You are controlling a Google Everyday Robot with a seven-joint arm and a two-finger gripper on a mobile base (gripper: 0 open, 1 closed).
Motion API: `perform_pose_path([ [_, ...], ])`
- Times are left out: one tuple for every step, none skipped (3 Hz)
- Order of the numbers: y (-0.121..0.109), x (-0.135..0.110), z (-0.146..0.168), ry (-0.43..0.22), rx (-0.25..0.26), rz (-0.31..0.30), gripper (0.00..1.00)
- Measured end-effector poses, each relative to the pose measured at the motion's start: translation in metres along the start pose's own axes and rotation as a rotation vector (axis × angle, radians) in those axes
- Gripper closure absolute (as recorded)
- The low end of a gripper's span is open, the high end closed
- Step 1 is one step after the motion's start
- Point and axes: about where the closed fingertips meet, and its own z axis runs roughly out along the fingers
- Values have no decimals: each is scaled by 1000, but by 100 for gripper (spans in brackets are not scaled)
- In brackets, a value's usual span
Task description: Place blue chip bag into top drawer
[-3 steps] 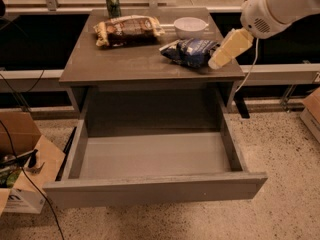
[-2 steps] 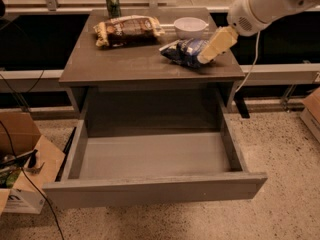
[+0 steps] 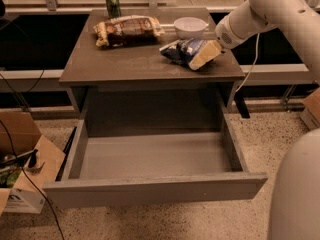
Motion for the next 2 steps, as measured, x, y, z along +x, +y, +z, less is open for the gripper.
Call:
perform_pose_path([
  [-12,20,31,28,-25,45,0],
  [-14,28,39,4,-44,63,19],
])
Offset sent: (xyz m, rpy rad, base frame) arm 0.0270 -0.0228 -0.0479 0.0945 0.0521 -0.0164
